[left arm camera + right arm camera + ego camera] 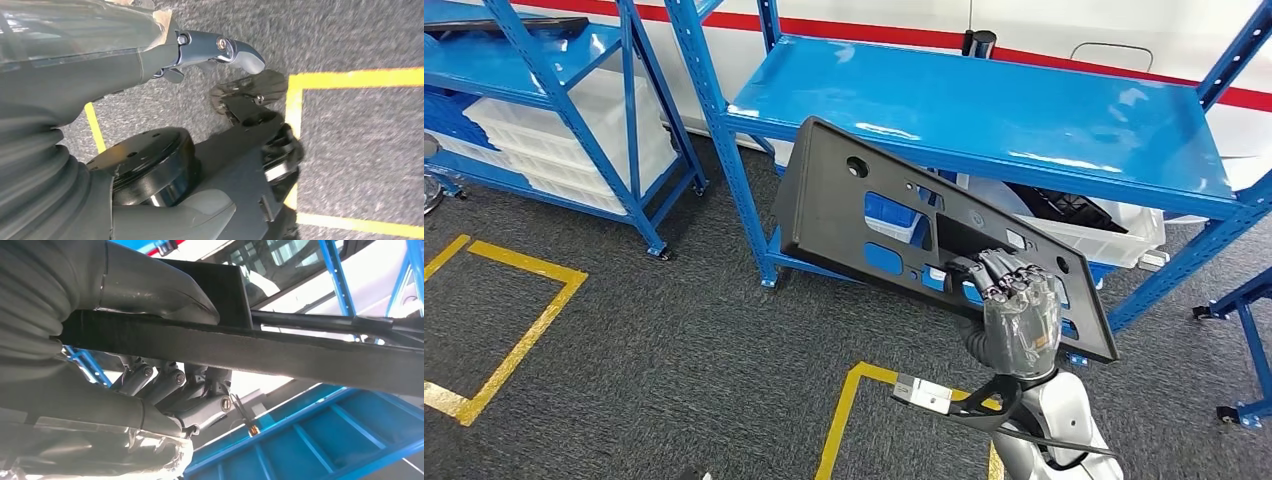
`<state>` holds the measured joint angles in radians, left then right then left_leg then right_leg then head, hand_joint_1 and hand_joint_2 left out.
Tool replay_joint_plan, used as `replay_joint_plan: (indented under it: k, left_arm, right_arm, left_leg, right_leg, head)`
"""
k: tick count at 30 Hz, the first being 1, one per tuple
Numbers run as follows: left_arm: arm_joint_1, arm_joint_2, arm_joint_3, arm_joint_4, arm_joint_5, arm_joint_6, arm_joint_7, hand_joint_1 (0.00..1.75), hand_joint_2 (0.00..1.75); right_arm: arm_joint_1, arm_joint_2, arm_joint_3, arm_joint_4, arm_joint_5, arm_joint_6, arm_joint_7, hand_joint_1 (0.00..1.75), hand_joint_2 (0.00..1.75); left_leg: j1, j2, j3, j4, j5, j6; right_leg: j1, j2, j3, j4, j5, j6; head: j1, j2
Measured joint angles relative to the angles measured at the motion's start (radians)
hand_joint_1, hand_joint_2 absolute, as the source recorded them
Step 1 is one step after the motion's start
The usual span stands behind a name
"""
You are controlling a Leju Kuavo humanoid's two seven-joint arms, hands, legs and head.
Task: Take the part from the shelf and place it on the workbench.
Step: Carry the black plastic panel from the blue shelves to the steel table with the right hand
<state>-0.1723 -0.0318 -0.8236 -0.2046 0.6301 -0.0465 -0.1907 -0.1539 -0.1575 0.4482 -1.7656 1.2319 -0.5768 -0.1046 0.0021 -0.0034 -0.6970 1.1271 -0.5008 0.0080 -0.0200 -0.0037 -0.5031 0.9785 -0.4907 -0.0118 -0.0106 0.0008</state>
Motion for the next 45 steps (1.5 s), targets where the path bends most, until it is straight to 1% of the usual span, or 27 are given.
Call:
replay_joint_plan:
  k: [1, 2, 3, 4, 6, 8, 10, 12, 13, 14, 16, 18, 19, 20, 22, 24, 27, 29, 32, 33, 34, 35, 37, 39, 40, 43, 45]
  left_arm:
    - [0.0, 0.0, 0.001, 0.0, 0.001, -0.002, 0.001, 0.0, 1.75]
    - [0.0, 0.0, 0.002, 0.0, 0.001, -0.004, 0.002, 0.0, 1.75]
    - [-0.001, 0.0, 0.004, 0.0, 0.002, -0.005, 0.003, 0.0, 1.75]
    - [-0.001, 0.0, 0.006, 0.0, 0.003, -0.007, 0.005, 0.0, 1.75]
    - [-0.003, 0.0, 0.009, 0.0, 0.004, -0.009, 0.008, 0.0, 1.75]
    - [-0.008, 0.002, 0.012, 0.0, 0.004, -0.012, 0.013, 0.0, 1.75]
    - [-0.011, 0.003, 0.014, 0.0, -0.001, -0.018, 0.015, 0.0, 1.75]
    - [-0.009, 0.002, 0.014, 0.0, -0.013, -0.024, 0.008, 0.0, 1.75]
    - [-0.007, 0.001, 0.013, 0.0, -0.019, -0.026, 0.002, 0.0, 1.75]
    - [-0.005, 0.0, 0.013, 0.0, -0.025, -0.027, -0.003, 0.0, 1.75]
    - [-0.001, 0.0, 0.012, 0.0, -0.034, -0.035, -0.011, 0.0, 1.75]
    - [0.005, 0.002, 0.009, 0.0, -0.046, -0.05, -0.022, 0.0, 1.75]
    - [0.009, 0.004, 0.007, 0.0, -0.051, -0.056, -0.028, 0.0, 1.75]
    - [0.013, 0.006, 0.006, 0.0, -0.054, -0.059, -0.032, 0.0, 1.75]
    - [0.017, 0.012, 0.004, 0.0, -0.056, -0.062, -0.038, 0.0, 1.75]
    - [0.017, 0.022, 0.004, 0.0, -0.055, -0.065, -0.04, 0.0, 1.75]
    - [0.019, 0.033, 0.004, 0.0, -0.048, -0.067, -0.041, 0.0, 1.75]
    - [0.019, 0.035, 0.007, 0.0, -0.038, -0.059, -0.039, 0.0, 1.75]
    - [0.018, 0.034, 0.016, 0.0, -0.021, -0.034, -0.033, 0.0, 1.75]
    - [0.017, 0.033, 0.021, 0.0, -0.014, -0.024, -0.032, 0.0, 1.75]
    - [0.017, 0.03, 0.027, 0.0, -0.008, -0.012, -0.03, 0.0, 1.75]
    - [0.016, 0.027, 0.034, 0.0, -0.001, -0.001, -0.028, 0.0, 1.75]
    - [0.012, 0.02, 0.049, -0.001, 0.01, 0.017, -0.022, 0.0, 1.75]
    - [0.008, 0.016, 0.063, -0.003, 0.018, 0.027, -0.017, 0.0, 1.75]
    - [0.007, 0.015, 0.07, -0.004, 0.023, 0.03, -0.016, 0.0, 1.75]
    - [0.006, 0.008, 0.088, -0.006, 0.031, 0.037, -0.016, 0.0, 1.75]
    - [0.006, 0.005, 0.097, -0.006, 0.033, 0.039, -0.016, 0.0, 1.75]
  right_arm:
    - [-0.003, 0.002, 0.002, 0.001, 0.0, 0.005, 0.0, 1.75, 1.75]
    - [-0.006, 0.004, 0.004, 0.002, 0.001, 0.011, 0.0, 1.75, 1.75]
    - [-0.01, 0.007, 0.007, 0.003, 0.003, 0.018, 0.0, 1.75, 1.75]
    - [-0.014, 0.011, 0.01, 0.005, 0.004, 0.025, 0.0, 1.75, 1.75]
    - [-0.023, 0.019, 0.018, 0.006, 0.01, 0.038, 0.002, 1.75, 1.75]
    - [-0.036, 0.028, 0.027, 0.007, 0.016, 0.048, 0.006, 1.75, 1.75]
    - [-0.047, 0.036, 0.034, 0.007, 0.032, 0.058, 0.021, 1.75, 1.75]
    - [-0.039, 0.033, 0.032, -0.004, 0.052, 0.073, 0.045, 1.75, 1.75]
    - [-0.03, 0.028, 0.028, -0.014, 0.058, 0.079, 0.054, 1.75, 1.75]
    - [-0.021, 0.021, 0.023, -0.026, 0.059, 0.085, 0.059, 1.75, 1.75]
    - [-0.006, 0.009, 0.013, -0.045, 0.058, 0.092, 0.062, 1.75, 1.75]
    - [0.013, 0.0, 0.002, -0.057, 0.058, 0.097, 0.062, 1.75, 1.75]
    - [0.022, -0.004, -0.003, -0.062, 0.059, 0.098, 0.062, 1.75, 1.75]
    - [0.03, -0.008, -0.007, -0.066, 0.059, 0.099, 0.062, 1.75, 1.75]
    - [0.038, -0.013, -0.016, -0.072, 0.059, 0.098, 0.06, 1.75, 1.75]
    - [0.042, -0.017, -0.023, -0.077, 0.054, 0.097, 0.056, 1.75, 1.75]
    - [0.047, -0.02, -0.027, -0.078, 0.041, 0.095, 0.045, 1.75, 1.75]
    - [0.045, -0.02, -0.026, -0.075, 0.031, 0.093, 0.031, 1.75, 1.75]
    - [0.036, -0.015, -0.024, -0.058, 0.011, 0.089, 0.008, 1.75, 1.75]
    - [0.031, -0.012, -0.022, -0.048, 0.002, 0.087, 0.001, 1.75, 1.75]
    - [0.026, -0.009, -0.019, -0.037, -0.007, 0.085, -0.006, 1.75, 1.75]
    - [0.019, -0.006, -0.016, -0.025, -0.017, 0.083, -0.013, 1.75, 1.75]
    - [0.0, 0.001, -0.007, -0.004, -0.038, 0.082, -0.024, 1.75, 1.75]
    - [-0.022, 0.008, 0.002, 0.015, -0.058, 0.08, -0.032, 1.75, 1.75]
    - [-0.033, 0.012, 0.006, 0.025, -0.067, 0.078, -0.035, 1.75, 1.75]
    - [-0.062, 0.021, 0.017, 0.057, -0.088, 0.073, -0.039, 1.75, 1.75]
    - [-0.073, 0.022, 0.021, 0.074, -0.094, 0.069, -0.04, 1.75, 1.75]
  left_leg:
    - [0.003, 0.0, -0.016, 0.067, -0.045, -0.005]
    - [0.006, 0.0, -0.025, 0.125, -0.07, -0.009]
    - [0.008, 0.0, -0.023, 0.158, -0.075, -0.012]
    - [0.01, 0.0, -0.003, 0.154, -0.06, -0.012]
    - [0.012, 0.0, 0.086, 0.044, -0.013, -0.008]
    - [0.008, -0.002, 0.174, -0.091, 0.004, 0.0]
    - [-0.001, -0.004, 0.2, -0.143, 0.001, 0.009]
    - [-0.005, -0.001, 0.194, -0.158, 0.018, 0.026]
    - [-0.004, 0.001, 0.189, -0.165, 0.03, 0.037]
    - [-0.003, 0.004, 0.183, -0.172, 0.041, 0.046]
    - [-0.002, 0.007, 0.163, -0.173, 0.058, 0.054]
    - [-0.002, 0.01, 0.14, -0.17, 0.072, 0.053]
    - [-0.001, 0.011, 0.128, -0.166, 0.079, 0.05]
    - [0.001, 0.012, 0.116, -0.161, 0.084, 0.046]
    - [0.003, 0.013, 0.089, -0.143, 0.092, 0.036]
    - [0.001, 0.013, 0.07, -0.127, 0.101, 0.024]
    - [0.001, 0.01, 0.059, -0.116, 0.109, 0.011]
    - [0.005, 0.007, 0.041, -0.074, 0.059, 0.003]
    - [0.008, 0.005, -0.011, 0.107, -0.077, -0.007]
    - [0.008, 0.005, -0.019, 0.156, -0.092, -0.007]
    - [0.008, 0.005, -0.012, 0.177, -0.084, -0.003]
    - [0.007, 0.005, 0.011, 0.165, -0.06, 0.003]
    - [0.001, 0.002, 0.104, 0.05, -0.017, 0.025]
    - [-0.009, 0.0, 0.197, -0.086, -0.024, 0.044]
    - [-0.014, -0.001, 0.219, -0.123, -0.032, 0.049]
    - [-0.019, 0.003, 0.212, -0.156, -0.003, 0.058]
    - [-0.013, 0.007, 0.189, -0.17, 0.03, 0.064]
  right_leg:
    - [0.002, -0.001, -0.012, 0.001, 0.01, -0.004]
    - [0.004, -0.001, -0.024, 0.002, 0.019, -0.003]
    - [0.006, -0.001, -0.036, 0.003, 0.027, -0.003]
    - [0.006, -0.001, -0.047, 0.005, 0.034, 0.0]
    - [0.007, 0.0, -0.063, 0.007, 0.046, 0.005]
    - [0.009, -0.001, -0.074, 0.009, 0.058, 0.016]
    - [0.007, -0.003, -0.082, 0.008, 0.071, 0.033]
    - [0.006, -0.003, -0.091, 0.009, 0.074, 0.046]
    - [0.007, -0.002, -0.101, 0.025, 0.059, 0.046]
    - [0.008, 0.0, -0.117, 0.06, 0.03, 0.043]
    - [0.007, 0.001, -0.161, 0.183, -0.049, 0.033]
    - [0.004, 0.002, -0.182, 0.285, -0.088, 0.04]
    - [0.001, 0.001, -0.169, 0.29, -0.08, 0.05]
    - [-0.003, 0.001, -0.136, 0.253, -0.058, 0.063]
    - [-0.009, 0.001, -0.04, 0.112, -0.026, 0.082]
    - [-0.004, 0.004, 0.011, 0.024, -0.028, 0.079]
    - [-0.002, 0.006, 0.001, 0.024, -0.025, 0.062]
    - [-0.007, 0.004, -0.013, 0.026, -0.01, 0.038]
    - [0.001, 0.003, -0.048, 0.026, 0.018, 0.009]
    - [0.005, 0.003, -0.061, 0.026, 0.029, 0.006]
    - [0.01, 0.003, -0.075, 0.027, 0.04, 0.005]
    - [0.014, 0.003, -0.088, 0.027, 0.05, 0.004]
    - [0.019, 0.004, -0.109, 0.027, 0.07, 0.005]
    - [0.022, 0.003, -0.12, 0.027, 0.087, 0.014]
    - [0.019, 0.002, -0.122, 0.025, 0.095, 0.021]
    - [0.015, 0.0, -0.132, 0.024, 0.106, 0.038]
    - [0.016, 0.001, -0.161, 0.084, 0.042, 0.034]
  head:
    - [-0.001, 0.0]
    - [-0.001, 0.0]
    - [-0.001, 0.0]
    - [-0.001, 0.0]
    - [-0.001, 0.0]
    - [0.0, 0.0]
    - [0.0, 0.0]
    - [0.0, 0.0]
    - [0.002, 0.0]
    - [0.005, 0.0]
    - [0.012, 0.0]
    - [0.015, 0.0]
    - [0.016, 0.0]
    - [0.017, 0.0]
    - [0.017, 0.0]
    - [0.017, 0.0]
    - [0.016, 0.0]
    - [0.014, 0.0]
    - [0.012, 0.0]
    - [0.012, 0.0]
    - [0.012, 0.0]
    - [0.012, 0.0]
    - [0.012, 0.0]
    - [0.013, 0.0]
    - [0.013, 0.0]
    - [0.011, 0.0]
    - [0.015, 0.0]
